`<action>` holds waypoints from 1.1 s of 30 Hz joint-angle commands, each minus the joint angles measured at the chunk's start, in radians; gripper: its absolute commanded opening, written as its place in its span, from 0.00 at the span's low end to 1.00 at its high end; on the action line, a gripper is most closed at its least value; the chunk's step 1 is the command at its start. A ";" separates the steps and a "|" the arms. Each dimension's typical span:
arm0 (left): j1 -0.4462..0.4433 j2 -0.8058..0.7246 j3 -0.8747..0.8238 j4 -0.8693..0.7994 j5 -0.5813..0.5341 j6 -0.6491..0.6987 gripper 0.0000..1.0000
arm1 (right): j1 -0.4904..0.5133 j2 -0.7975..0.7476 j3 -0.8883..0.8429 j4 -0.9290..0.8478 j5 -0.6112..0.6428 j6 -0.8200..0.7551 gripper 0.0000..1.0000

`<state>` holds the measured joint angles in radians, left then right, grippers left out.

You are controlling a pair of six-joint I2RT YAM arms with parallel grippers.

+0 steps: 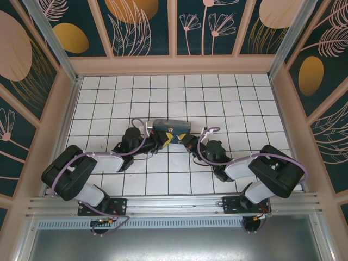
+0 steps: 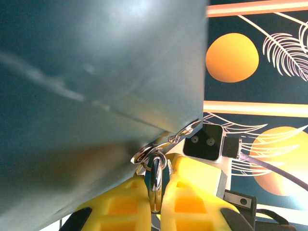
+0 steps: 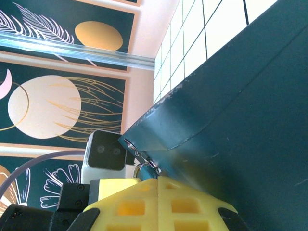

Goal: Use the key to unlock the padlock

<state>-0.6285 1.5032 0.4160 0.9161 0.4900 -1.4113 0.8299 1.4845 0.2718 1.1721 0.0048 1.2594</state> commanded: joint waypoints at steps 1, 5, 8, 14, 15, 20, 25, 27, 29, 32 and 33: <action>-0.011 -0.017 0.030 0.014 0.045 0.028 0.00 | -0.008 -0.005 0.011 0.000 -0.029 -0.028 0.00; -0.012 -0.016 0.035 -0.005 0.039 0.038 0.00 | 0.003 -0.008 0.000 0.003 -0.031 -0.034 0.00; -0.012 -0.011 0.033 -0.010 0.033 0.043 0.00 | 0.004 -0.034 -0.032 0.002 -0.027 -0.031 0.00; -0.012 0.005 0.032 0.009 0.033 0.037 0.00 | 0.026 -0.129 -0.061 -0.096 0.001 -0.052 0.00; -0.011 0.005 0.032 0.010 0.032 0.037 0.00 | 0.030 -0.137 -0.058 -0.109 0.004 -0.055 0.00; -0.011 0.007 0.034 0.010 0.036 0.037 0.00 | 0.037 -0.121 -0.030 -0.126 0.006 -0.061 0.00; -0.012 0.003 0.033 0.009 0.035 0.036 0.00 | 0.042 -0.067 0.000 -0.106 -0.005 -0.058 0.00; -0.013 0.001 0.033 0.007 0.034 0.037 0.00 | 0.041 -0.054 0.004 -0.094 -0.007 -0.055 0.00; -0.012 -0.001 0.031 0.007 0.034 0.037 0.00 | 0.041 -0.050 0.009 -0.093 -0.008 -0.055 0.00; -0.011 0.000 0.028 0.009 0.034 0.038 0.00 | 0.042 -0.057 0.015 -0.104 -0.006 -0.060 0.00; -0.012 0.000 0.027 0.008 0.033 0.038 0.00 | 0.042 -0.062 0.016 -0.110 -0.005 -0.061 0.00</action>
<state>-0.6346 1.5040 0.4229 0.8932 0.5007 -1.3918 0.8642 1.4269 0.2604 1.0473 -0.0013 1.2137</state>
